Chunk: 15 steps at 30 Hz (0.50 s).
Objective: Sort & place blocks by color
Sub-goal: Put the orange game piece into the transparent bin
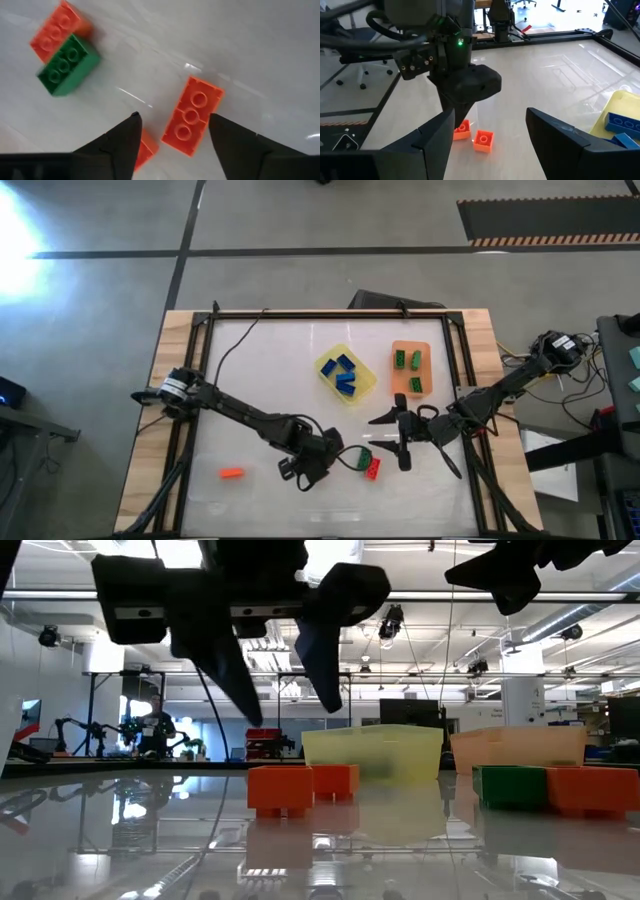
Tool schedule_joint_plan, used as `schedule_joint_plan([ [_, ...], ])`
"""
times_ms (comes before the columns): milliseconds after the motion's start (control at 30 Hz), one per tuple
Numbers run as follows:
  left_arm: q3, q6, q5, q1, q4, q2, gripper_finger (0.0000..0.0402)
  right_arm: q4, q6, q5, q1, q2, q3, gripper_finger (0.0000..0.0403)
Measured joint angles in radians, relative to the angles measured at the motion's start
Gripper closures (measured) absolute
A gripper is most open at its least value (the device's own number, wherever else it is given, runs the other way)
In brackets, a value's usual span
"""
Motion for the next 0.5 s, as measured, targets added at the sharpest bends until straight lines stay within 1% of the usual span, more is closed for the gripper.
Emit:
schedule_joint_plan([
  [167, -0.010, -0.016, 0.000, 0.000, 0.008, 0.000, 0.0135, 0.000, 0.000, 0.000, 0.000, 0.000, 0.000, 0.0168],
  [267, -0.016, 0.054, 0.007, 0.000, 0.027, 0.000, 0.0114, 0.000, 0.000, 0.001, 0.000, 0.000, 0.000, 0.0168],
  [367, -0.017, 0.137, 0.032, 0.003, 0.031, 0.006, 0.0108, 0.000, 0.000, 0.009, 0.000, 0.001, 0.000, 0.0168],
  [500, -0.017, 0.138, 0.068, 0.014, 0.044, 0.029, 0.0107, 0.000, 0.002, 0.011, 0.000, 0.001, 0.000, 0.0168],
])
